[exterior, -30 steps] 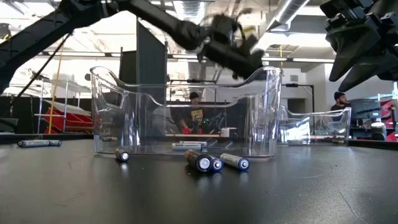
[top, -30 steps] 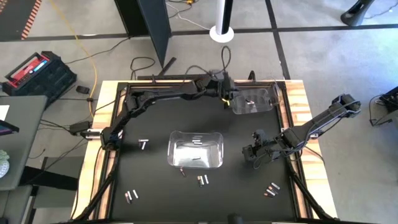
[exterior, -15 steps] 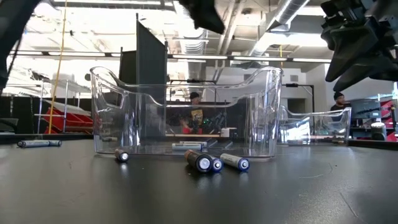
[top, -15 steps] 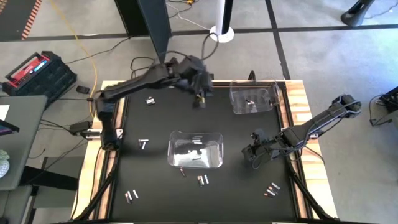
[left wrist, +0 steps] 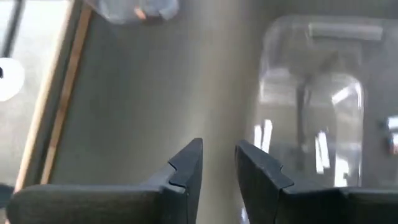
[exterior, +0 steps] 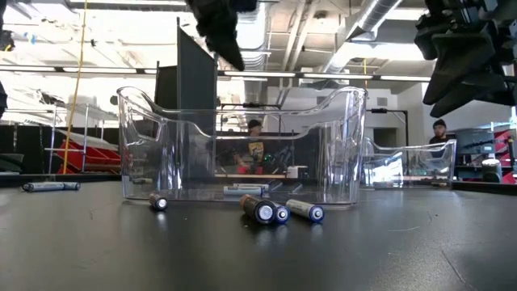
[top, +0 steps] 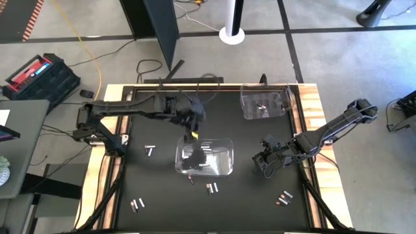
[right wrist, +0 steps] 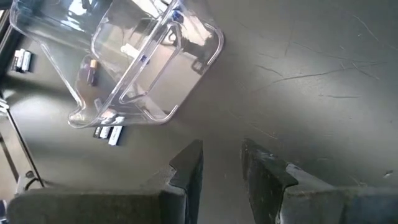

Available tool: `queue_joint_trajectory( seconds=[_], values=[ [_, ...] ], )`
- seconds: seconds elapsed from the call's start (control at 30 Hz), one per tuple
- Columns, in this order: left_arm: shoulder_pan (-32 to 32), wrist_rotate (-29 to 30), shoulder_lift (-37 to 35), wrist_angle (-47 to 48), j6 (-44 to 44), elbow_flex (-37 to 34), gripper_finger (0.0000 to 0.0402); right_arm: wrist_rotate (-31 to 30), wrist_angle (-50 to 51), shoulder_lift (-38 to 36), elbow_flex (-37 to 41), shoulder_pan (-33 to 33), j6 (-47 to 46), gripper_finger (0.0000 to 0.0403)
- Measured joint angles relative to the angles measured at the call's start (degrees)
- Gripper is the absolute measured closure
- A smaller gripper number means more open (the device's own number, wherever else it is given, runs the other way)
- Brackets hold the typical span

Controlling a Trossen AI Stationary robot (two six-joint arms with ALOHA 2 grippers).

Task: Sort batteries
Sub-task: Move the bottom transparent bin to the top center of the table

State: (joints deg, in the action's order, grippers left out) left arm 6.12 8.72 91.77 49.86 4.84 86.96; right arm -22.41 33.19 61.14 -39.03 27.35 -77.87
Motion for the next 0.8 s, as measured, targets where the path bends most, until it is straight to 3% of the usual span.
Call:
queue_joint_trajectory(
  seconds=[0.43, 0.8],
  values=[
    [-0.71, -3.30, 0.15, -1.75, 0.25, -5.51, 0.0216, 0.02, -0.65, 0.00, 0.00, 2.91, -0.09, 0.0275],
    [-2.88, -2.31, 0.20, -12.71, 1.33, -14.19, 0.0210, 0.02, -0.57, 0.00, 0.00, 3.17, 0.13, 0.0275]
  ],
)
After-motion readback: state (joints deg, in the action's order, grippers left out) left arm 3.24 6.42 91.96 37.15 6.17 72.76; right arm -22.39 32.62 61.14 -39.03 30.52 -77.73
